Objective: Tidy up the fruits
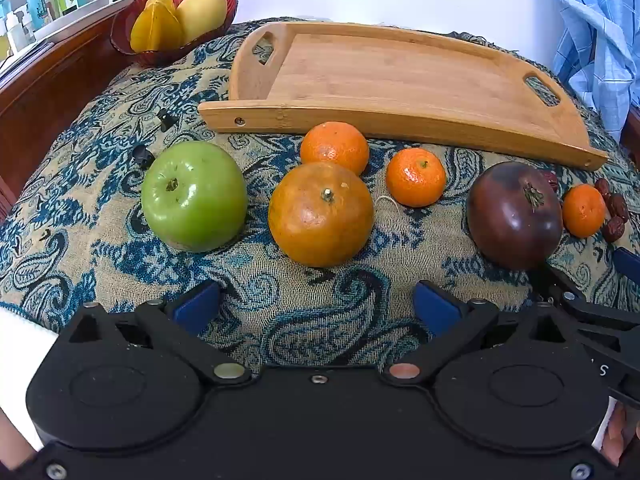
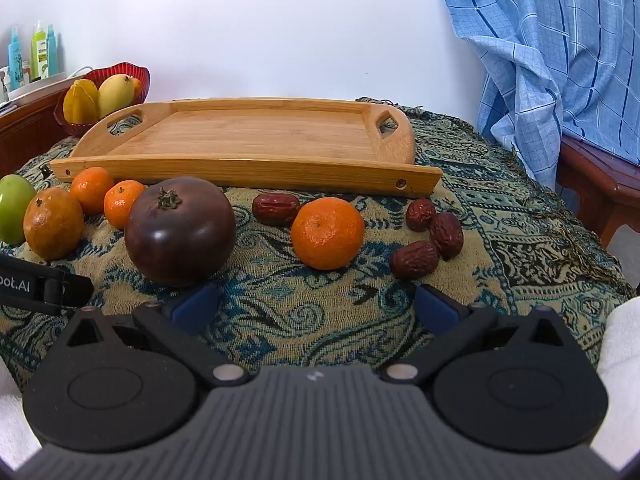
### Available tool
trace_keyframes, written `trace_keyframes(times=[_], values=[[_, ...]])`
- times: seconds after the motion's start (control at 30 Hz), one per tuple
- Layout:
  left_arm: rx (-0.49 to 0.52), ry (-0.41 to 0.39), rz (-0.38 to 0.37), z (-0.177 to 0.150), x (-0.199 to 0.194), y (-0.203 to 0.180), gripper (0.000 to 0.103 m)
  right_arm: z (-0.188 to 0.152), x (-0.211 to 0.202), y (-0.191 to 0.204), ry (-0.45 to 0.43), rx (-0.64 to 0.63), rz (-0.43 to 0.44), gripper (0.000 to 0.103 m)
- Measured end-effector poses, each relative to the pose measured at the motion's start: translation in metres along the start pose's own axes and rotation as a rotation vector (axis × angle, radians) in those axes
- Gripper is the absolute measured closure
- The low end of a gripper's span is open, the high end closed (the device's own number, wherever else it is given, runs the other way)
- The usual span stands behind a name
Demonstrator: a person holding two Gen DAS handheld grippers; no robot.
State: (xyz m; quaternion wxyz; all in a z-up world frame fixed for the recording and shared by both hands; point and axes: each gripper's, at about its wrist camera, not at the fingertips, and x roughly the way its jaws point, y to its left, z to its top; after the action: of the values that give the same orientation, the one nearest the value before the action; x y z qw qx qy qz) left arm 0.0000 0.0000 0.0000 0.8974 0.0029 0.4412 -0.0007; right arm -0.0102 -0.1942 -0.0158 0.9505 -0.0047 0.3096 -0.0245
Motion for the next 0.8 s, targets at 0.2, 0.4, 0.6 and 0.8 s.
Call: trace_keyframes(times=[0.2,0.4,0.6,0.8], values=[[-0.001,0.003,0.0,0.0006,0.0002,0.0002,0.0,-0.0001,-0.0001,0.0,0.001,-0.001,0.0,0.0],[-0.001,-0.002,0.0,-0.0005,-0.0002,0.0001,0.0,-0.0001,-0.0001,-0.0003,0.001,-0.001,0.0,0.0],[0.001,0.001,0.001,0.0001,0.0001,0.0,0.0,-0.0002,0.0,-0.0003,0.001,-0.001,-0.001,0.0],[0.0,0.002,0.001,-0.0001,0.0001,0.0001,0.0,-0.0001,0.0002,-0.0002,0.001,-0.001,-0.001,0.0]])
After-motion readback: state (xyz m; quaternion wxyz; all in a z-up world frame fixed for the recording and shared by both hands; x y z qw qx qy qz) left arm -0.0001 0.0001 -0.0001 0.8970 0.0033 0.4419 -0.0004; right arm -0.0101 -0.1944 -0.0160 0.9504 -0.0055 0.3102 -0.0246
